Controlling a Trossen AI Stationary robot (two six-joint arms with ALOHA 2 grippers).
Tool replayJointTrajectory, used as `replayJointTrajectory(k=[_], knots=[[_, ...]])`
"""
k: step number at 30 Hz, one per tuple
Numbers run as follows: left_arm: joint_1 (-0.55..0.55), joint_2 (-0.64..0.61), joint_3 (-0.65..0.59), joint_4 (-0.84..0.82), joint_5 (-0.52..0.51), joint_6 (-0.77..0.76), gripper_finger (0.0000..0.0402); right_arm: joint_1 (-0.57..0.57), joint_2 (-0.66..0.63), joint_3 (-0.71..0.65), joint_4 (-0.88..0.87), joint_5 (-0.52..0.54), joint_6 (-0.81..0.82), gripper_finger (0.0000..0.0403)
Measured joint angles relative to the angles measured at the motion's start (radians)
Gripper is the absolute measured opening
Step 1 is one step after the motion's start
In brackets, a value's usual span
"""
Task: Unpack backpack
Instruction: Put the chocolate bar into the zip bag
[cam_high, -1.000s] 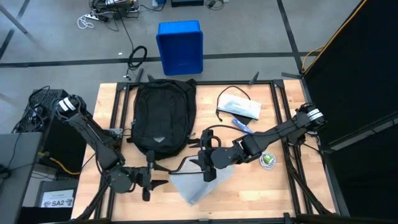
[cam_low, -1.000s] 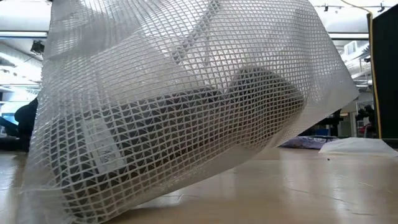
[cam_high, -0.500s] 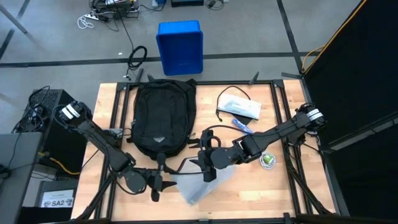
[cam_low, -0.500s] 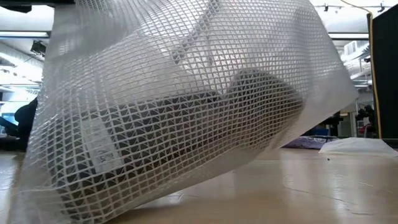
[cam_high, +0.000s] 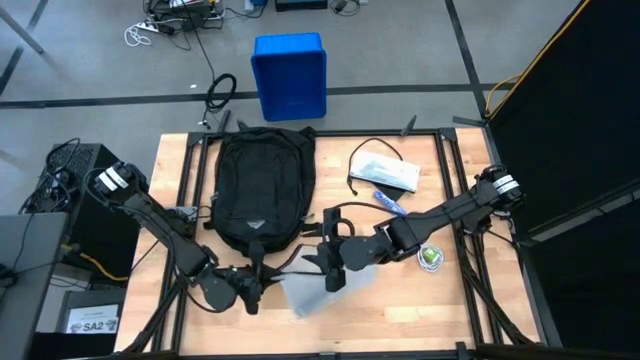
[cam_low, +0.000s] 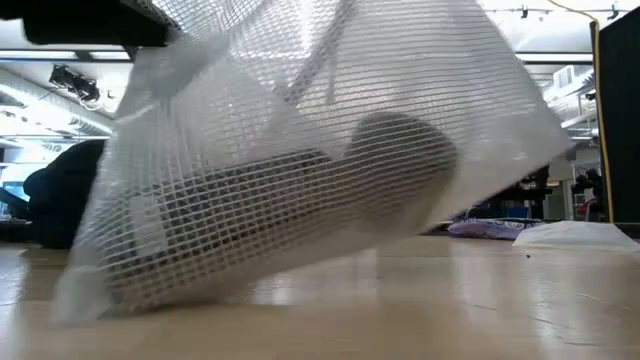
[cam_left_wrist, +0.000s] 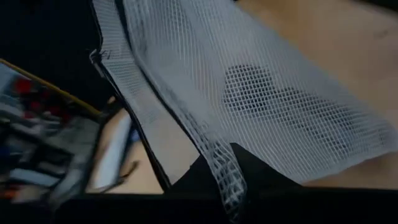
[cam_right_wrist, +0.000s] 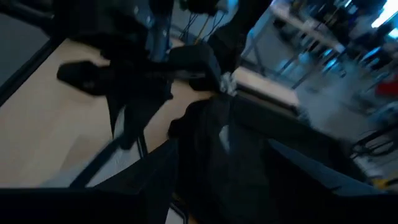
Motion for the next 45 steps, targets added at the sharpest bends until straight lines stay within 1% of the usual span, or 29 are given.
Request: replayJointTrajectory(k=[2, 4, 7, 11, 16, 20, 23, 24, 26, 31, 34, 36, 38, 43, 44, 45], knots=[[0.0, -0.001, 0.051, -0.12, -0.032, 0.007, 0.0, 0.006, 0.0, 0.0, 0.04, 0.007, -0.03, 0.0218], [0.0, -0.001, 0.111, -0.275, -0.065, 0.006, 0.0, 0.009, 0.0, 0.0, 0.063, -0.002, -0.033, 0.0227], [0.0, -0.001, 0.2, -0.479, -0.106, -0.024, 0.0, 0.014, 0.0, 0.0, 0.059, -0.036, -0.022, 0.0241], [-0.001, -0.001, 0.308, -0.714, -0.147, -0.082, 0.0, 0.018, 0.0, 0.0, 0.02, -0.041, 0.015, 0.0255], [-0.001, -0.001, 0.374, -0.884, -0.197, -0.111, 0.0, 0.017, 0.0, 0.0, -0.014, -0.044, 0.081, 0.0267], [-0.001, -0.001, 0.403, -0.958, -0.202, -0.125, 0.0, 0.016, 0.0, 0.0, -0.008, -0.044, 0.085, 0.0274], [-0.001, -0.001, 0.414, -1.006, -0.203, -0.127, 0.0, 0.005, 0.0, 0.0, 0.02, -0.005, 0.092, 0.0274], [-0.002, -0.001, 0.418, -1.018, -0.203, -0.13, 0.0, 0.002, 0.0, 0.0, 0.019, -0.004, 0.089, 0.0268], [-0.002, -0.001, 0.418, -1.05, -0.203, -0.137, 0.0, -0.006, 0.0, 0.0, 0.012, -0.013, 0.076, 0.0243], [-0.002, -0.001, 0.418, -1.224, -0.209, -0.234, 0.0, -0.024, 0.0, 0.0, 0.023, -0.02, 0.094, 0.0146], [-0.002, -0.001, 0.418, -1.316, -0.209, -0.312, 0.0, -0.035, 0.0, 0.0, 0.055, -0.02, 0.095, 0.0109], [-0.002, -0.001, 0.418, -1.344, -0.208, -0.351, 0.0, -0.046, 0.0, 0.0, 0.083, -0.019, 0.094, 0.01], [-0.003, -0.002, 0.418, -1.35, -0.208, -0.38, 0.0, -0.058, 0.0, 0.0, 0.094, -0.004, 0.091, 0.01], [-0.022, -0.002, 0.418, -1.357, -0.223, -0.387, 0.0, -0.072, 0.0, 0.0, 0.084, 0.024, 0.058, 0.0116], [-0.026, -0.002, 0.418, -1.367, -0.23, -0.385, 0.0, -0.067, 0.0, 0.0, 0.074, 0.052, 0.029, 0.012], [-0.029, -0.002, 0.418, -1.384, -0.242, -0.383, 0.0, -0.06, 0.0, 0.0, 0.058, 0.103, -0.003, 0.0123]])
